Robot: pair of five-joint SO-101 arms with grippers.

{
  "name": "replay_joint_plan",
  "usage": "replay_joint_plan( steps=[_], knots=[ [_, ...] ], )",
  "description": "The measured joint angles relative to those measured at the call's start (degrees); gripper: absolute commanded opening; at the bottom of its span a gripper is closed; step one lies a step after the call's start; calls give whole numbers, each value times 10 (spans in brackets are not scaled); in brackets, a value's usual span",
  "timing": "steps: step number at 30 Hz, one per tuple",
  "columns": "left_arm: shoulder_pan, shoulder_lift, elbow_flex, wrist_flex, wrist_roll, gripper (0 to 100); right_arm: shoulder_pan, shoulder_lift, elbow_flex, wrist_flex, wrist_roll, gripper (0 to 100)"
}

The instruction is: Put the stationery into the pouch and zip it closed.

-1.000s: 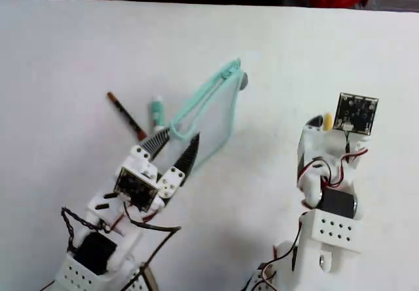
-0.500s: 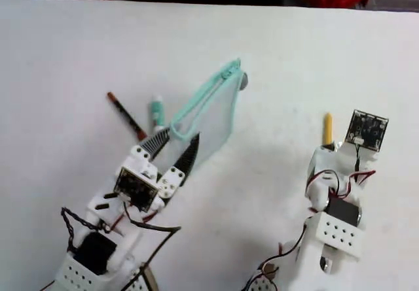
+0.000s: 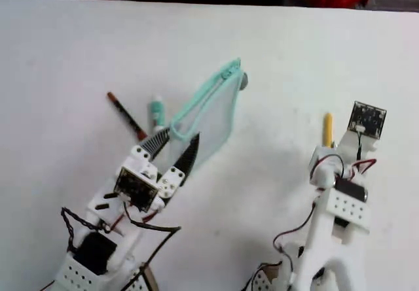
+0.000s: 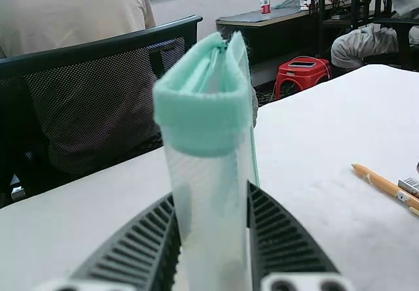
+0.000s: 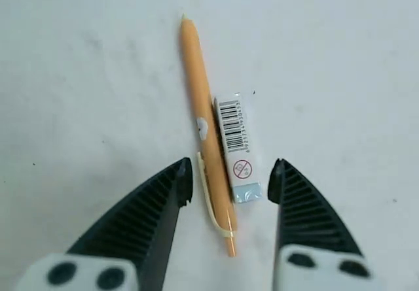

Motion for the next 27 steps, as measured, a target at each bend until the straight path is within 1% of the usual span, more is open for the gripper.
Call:
replay_joint_plan(
  steps=[6, 16, 24, 27],
  knots=[
    [0, 0, 0, 0, 0, 132, 16, 118, -66, 0, 0, 193],
    [0, 0, 0, 0, 0, 132, 19, 244, -142, 0, 0, 193],
    [0, 0, 0, 0, 0, 132, 20, 282, -171, 0, 0, 192],
    [0, 0, 0, 0, 0, 132, 20, 291, -175, 0, 0, 152]
  ],
)
